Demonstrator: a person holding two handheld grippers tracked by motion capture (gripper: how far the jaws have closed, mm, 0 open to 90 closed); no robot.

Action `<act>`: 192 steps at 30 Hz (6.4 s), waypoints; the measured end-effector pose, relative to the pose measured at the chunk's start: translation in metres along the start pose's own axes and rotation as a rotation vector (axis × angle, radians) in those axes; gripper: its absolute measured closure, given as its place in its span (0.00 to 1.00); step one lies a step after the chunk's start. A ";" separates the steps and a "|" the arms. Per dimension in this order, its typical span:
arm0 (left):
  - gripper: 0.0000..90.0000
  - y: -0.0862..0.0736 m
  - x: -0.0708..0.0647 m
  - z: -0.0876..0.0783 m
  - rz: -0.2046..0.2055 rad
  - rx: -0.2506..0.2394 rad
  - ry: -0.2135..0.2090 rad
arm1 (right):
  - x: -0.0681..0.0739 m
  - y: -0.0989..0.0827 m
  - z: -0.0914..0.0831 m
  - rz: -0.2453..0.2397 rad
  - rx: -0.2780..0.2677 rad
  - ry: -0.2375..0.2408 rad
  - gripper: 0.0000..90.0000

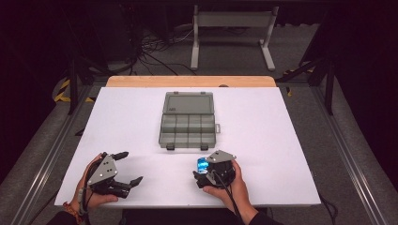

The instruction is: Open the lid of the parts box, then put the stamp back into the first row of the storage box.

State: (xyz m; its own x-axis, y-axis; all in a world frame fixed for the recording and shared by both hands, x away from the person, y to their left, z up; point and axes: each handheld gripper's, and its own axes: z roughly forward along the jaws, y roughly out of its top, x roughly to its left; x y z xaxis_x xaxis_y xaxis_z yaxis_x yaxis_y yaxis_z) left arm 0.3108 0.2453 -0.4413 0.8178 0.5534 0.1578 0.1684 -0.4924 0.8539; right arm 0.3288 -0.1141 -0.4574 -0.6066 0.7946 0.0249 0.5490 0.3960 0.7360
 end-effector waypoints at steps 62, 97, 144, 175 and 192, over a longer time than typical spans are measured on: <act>0.07 -0.003 0.005 -0.003 -0.004 0.011 0.012 | -0.034 0.018 -0.028 -0.387 0.038 0.241 0.46; 0.05 -0.004 0.005 -0.001 -0.004 0.009 -0.006 | -0.082 0.078 -0.041 -0.395 -0.096 0.205 0.46; 0.05 -0.003 0.007 -0.006 0.003 -0.013 -0.025 | -0.090 0.161 0.072 -0.438 0.087 0.197 0.46; 0.06 -0.004 0.005 -0.004 0.004 -0.005 -0.036 | -0.088 0.160 0.091 -0.441 0.137 0.190 0.46; 0.06 -0.005 0.005 -0.002 0.005 0.000 -0.041 | -0.090 0.159 0.092 -0.438 0.139 0.175 0.43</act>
State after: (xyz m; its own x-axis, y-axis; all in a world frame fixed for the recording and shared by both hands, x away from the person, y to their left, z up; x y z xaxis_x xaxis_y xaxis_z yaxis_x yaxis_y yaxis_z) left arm 0.3128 0.2516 -0.4435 0.8408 0.5225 0.1417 0.1638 -0.4950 0.8533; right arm 0.5239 -0.0801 -0.4048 -0.8786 0.4550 -0.1453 0.2847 0.7432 0.6055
